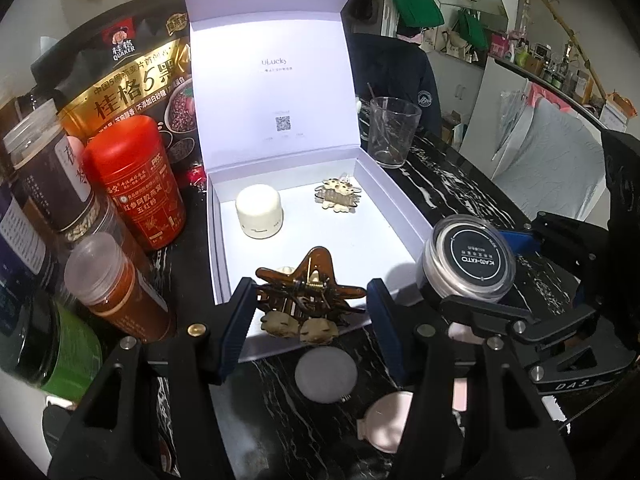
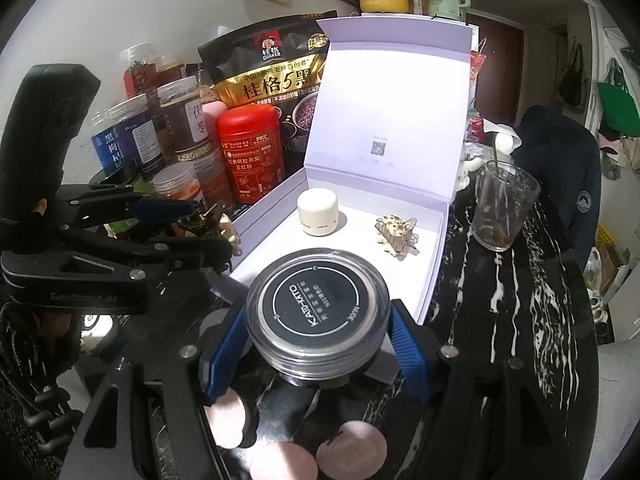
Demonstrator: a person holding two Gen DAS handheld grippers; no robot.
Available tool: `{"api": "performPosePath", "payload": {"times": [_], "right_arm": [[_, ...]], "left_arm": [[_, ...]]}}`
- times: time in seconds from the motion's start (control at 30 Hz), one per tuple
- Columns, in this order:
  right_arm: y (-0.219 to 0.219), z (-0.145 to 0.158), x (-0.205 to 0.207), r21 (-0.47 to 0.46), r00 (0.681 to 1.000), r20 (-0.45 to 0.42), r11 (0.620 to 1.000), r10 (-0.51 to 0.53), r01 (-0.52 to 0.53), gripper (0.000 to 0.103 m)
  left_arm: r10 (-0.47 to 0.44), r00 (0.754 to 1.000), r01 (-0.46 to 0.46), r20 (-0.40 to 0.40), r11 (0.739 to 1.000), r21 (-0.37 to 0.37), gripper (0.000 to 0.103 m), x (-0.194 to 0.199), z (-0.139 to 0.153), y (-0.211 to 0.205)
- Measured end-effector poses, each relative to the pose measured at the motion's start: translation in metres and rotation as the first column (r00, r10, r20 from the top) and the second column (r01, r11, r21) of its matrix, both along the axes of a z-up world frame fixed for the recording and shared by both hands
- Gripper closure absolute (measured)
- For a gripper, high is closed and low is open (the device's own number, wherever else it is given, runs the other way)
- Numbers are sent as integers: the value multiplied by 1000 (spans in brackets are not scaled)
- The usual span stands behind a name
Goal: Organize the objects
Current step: 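Carry brown claw clip with left tool into white box while right tool carries black-lidded jar beside it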
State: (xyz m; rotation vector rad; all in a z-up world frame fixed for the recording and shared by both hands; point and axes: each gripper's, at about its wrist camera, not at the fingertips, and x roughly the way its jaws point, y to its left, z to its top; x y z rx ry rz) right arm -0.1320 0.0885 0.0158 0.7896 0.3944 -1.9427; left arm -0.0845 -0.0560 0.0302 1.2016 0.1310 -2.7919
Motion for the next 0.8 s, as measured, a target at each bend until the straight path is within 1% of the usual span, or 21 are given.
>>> {"api": "performPosePath", "payload": {"times": [0.37, 0.8], "right_arm": [[-19, -8, -24, 19, 1000, 15, 1000, 7, -8, 33], [-45, -21, -51, 45, 999, 40, 999, 18, -20, 33]], "left_arm": [[-6, 999, 5, 37, 1000, 6, 48, -32, -12, -11], [21, 997, -23, 79, 1000, 21, 48, -66, -34, -29]]}}
